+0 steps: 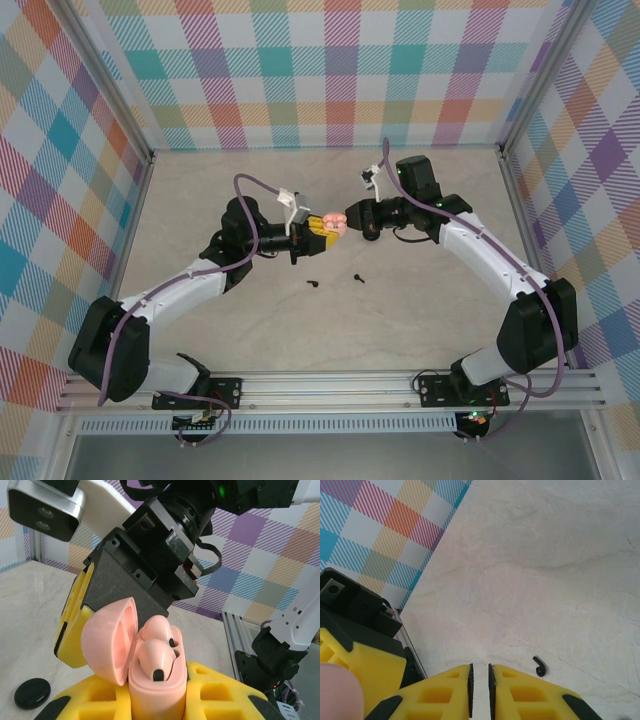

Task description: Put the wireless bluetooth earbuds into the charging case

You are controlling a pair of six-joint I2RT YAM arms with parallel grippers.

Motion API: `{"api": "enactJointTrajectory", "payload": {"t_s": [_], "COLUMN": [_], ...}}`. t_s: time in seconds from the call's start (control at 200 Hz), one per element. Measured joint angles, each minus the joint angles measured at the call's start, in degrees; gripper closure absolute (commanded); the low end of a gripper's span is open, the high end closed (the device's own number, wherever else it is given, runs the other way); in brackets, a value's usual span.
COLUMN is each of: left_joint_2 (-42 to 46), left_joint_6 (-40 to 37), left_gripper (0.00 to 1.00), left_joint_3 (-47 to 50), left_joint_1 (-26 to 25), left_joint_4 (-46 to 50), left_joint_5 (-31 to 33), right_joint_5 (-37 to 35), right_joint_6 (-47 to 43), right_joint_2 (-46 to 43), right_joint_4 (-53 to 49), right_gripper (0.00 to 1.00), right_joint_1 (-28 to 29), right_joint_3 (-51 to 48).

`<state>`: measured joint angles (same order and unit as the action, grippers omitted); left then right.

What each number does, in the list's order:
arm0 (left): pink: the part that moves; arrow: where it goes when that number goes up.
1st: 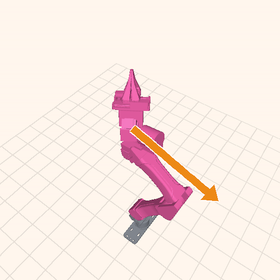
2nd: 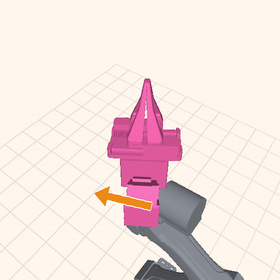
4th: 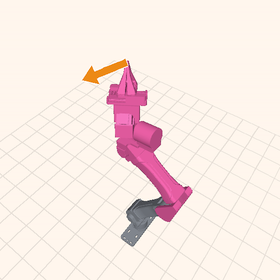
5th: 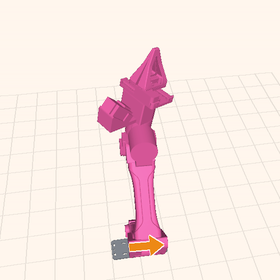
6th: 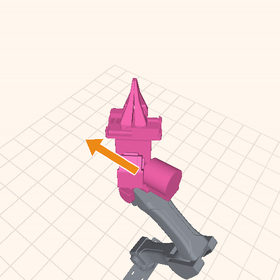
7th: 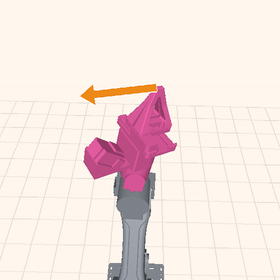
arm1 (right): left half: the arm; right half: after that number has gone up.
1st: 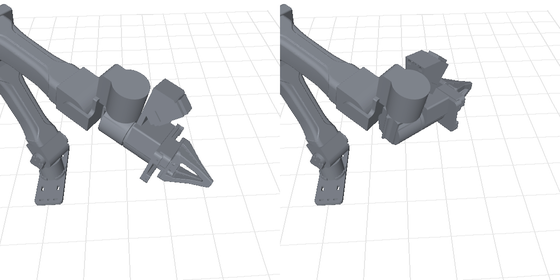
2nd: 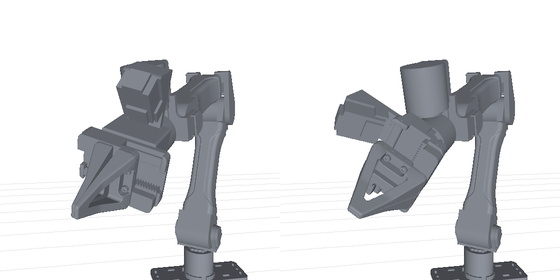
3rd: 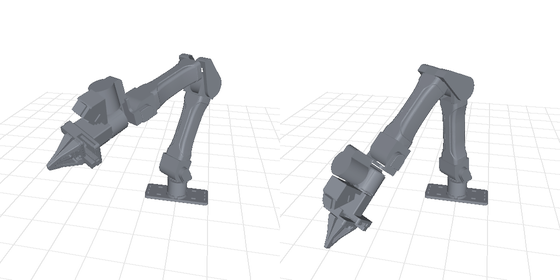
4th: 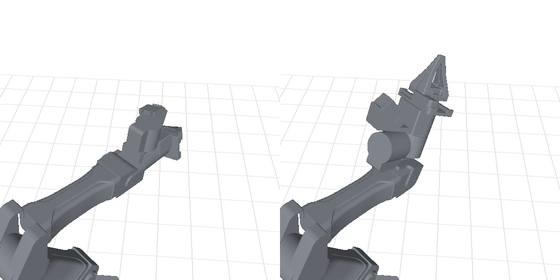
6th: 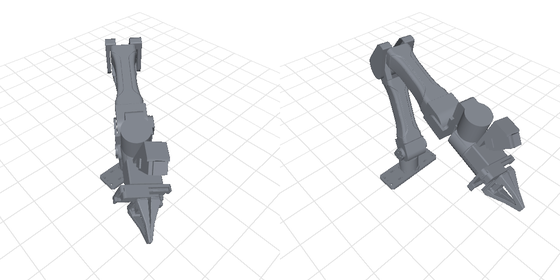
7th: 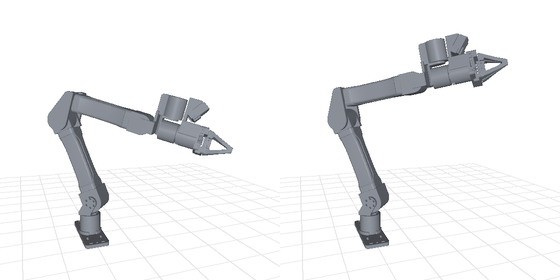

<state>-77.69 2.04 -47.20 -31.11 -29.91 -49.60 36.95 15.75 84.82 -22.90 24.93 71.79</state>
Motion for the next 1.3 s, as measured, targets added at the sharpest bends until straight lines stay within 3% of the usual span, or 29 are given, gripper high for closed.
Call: {"api": "enactJointTrajectory", "payload": {"t_s": [0.845,1.3], "left_joint_2": [-5.3,-12.0], "left_joint_6": [2.4,8.5], "left_gripper": [0.94,0.93], "left_joint_3": [-1.5,-7.1], "left_joint_1": [-0.3,-0.2], "left_joint_4": [0.4,5.0], "left_joint_5": [-0.5,13.2], "right_joint_5": [2.7,-18.8], "right_joint_6": [-0.2,-0.3], "right_joint_2": [-2.8,-5.4], "right_joint_4": [2.2,-3.0], "right_gripper": [0.79,0.79], "right_joint_1": [-0.5,-0.3], "right_joint_3": [0.0,-0.1]}}
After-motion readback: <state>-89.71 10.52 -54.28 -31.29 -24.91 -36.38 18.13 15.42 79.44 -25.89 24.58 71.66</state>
